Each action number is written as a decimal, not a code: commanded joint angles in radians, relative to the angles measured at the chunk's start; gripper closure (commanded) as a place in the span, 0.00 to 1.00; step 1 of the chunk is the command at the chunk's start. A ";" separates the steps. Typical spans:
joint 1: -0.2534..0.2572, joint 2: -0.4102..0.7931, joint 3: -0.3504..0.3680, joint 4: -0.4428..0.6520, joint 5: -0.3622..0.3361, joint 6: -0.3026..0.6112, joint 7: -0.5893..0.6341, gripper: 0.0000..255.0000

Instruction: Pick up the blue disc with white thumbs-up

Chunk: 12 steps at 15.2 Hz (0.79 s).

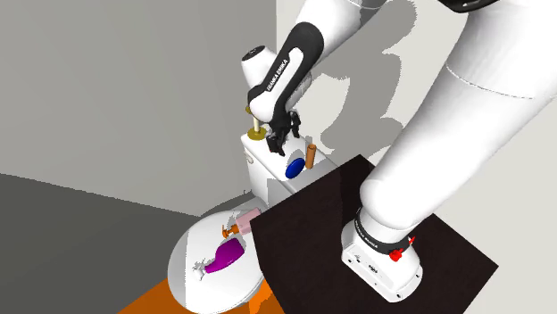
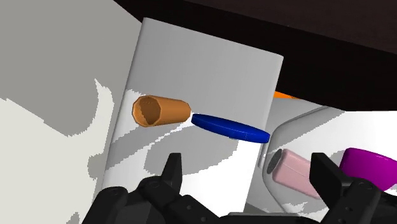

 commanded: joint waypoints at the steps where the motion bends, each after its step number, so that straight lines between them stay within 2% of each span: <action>1: 0.003 0.089 0.001 0.018 -0.043 0.043 0.035 0.00; 5: 0.016 0.261 -0.020 0.066 -0.137 0.113 0.100 0.00; 12: 0.031 0.376 -0.046 0.098 -0.192 0.185 0.152 0.00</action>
